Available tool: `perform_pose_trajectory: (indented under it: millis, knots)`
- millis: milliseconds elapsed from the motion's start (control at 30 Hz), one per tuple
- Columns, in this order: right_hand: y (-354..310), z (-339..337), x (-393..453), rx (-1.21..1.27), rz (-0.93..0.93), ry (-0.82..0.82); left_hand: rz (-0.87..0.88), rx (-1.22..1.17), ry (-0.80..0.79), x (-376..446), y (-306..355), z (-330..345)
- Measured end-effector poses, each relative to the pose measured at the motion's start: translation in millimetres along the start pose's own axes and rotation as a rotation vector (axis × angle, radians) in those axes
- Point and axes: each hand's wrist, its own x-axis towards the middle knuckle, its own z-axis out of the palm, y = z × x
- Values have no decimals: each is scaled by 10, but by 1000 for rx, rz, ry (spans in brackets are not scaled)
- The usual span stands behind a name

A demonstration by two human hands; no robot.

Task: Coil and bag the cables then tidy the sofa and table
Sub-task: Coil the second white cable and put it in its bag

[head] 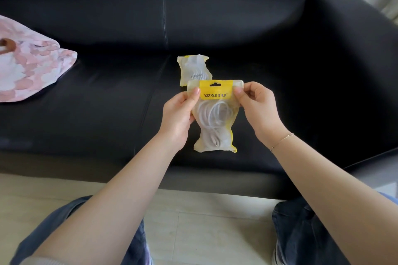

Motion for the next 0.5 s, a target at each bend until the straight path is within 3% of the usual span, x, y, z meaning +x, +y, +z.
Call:
perform_pose_trajectory:
  millis: [200, 333, 500]
  knots:
    - [-74, -60, 6, 129, 37, -177, 37, 21, 115, 17, -20, -43]
    - [-71, -89, 1, 127, 74, -288, 61, 45, 107, 18, -22, -44]
    - [-64, -85, -22, 170, 76, -278, 72, 73, 65, 14, -7, -42]
